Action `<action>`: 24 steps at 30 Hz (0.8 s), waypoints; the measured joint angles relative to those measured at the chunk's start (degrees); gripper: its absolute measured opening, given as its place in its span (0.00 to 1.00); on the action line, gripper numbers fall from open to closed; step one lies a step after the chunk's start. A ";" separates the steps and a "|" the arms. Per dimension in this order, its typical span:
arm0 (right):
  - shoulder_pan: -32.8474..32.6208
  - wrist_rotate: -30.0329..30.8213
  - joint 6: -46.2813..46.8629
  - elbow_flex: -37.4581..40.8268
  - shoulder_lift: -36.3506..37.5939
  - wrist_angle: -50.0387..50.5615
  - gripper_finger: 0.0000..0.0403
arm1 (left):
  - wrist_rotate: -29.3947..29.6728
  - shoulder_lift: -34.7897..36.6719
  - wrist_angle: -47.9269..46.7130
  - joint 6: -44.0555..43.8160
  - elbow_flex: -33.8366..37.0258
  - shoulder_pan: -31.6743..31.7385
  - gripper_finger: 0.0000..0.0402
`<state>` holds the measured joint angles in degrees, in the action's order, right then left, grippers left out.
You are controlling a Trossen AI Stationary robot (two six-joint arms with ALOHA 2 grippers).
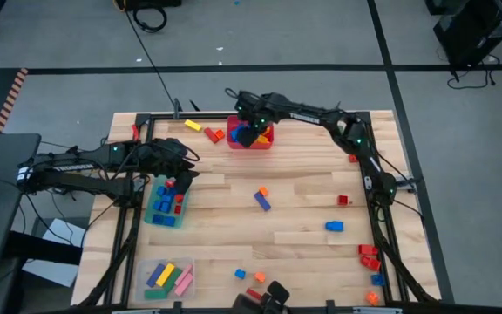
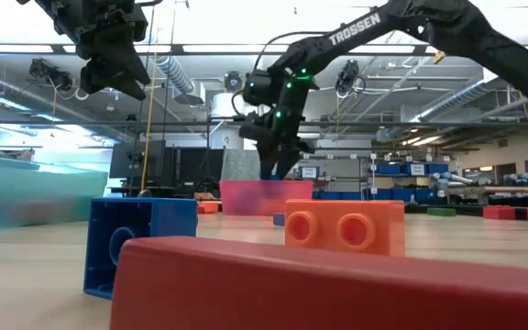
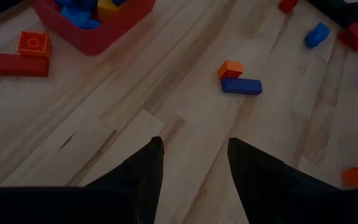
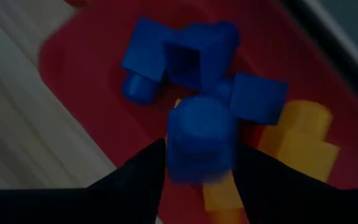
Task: Sort blocks by size
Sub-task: Put the blue 1 studded building block into the red bin, then put the yellow rectangle block into the transparent bin
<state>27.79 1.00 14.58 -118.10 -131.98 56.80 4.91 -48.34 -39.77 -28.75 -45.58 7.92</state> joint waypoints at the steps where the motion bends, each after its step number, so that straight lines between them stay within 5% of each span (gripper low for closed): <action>1: 0.01 -0.49 0.08 0.00 -0.23 0.05 0.49 | 0.02 0.00 0.00 0.00 0.00 0.02 0.47; 16: 0.45 -0.54 0.21 0.29 12.66 8.85 0.51 | 2.69 0.00 0.02 -0.42 0.00 0.00 0.54; 24: -3.51 2.15 4.13 14.93 28.16 7.43 0.49 | 4.61 0.00 0.23 -0.37 0.00 0.02 0.65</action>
<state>24.28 3.15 18.71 -103.17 -103.82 64.23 9.52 -48.34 -39.54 -29.12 -45.58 7.94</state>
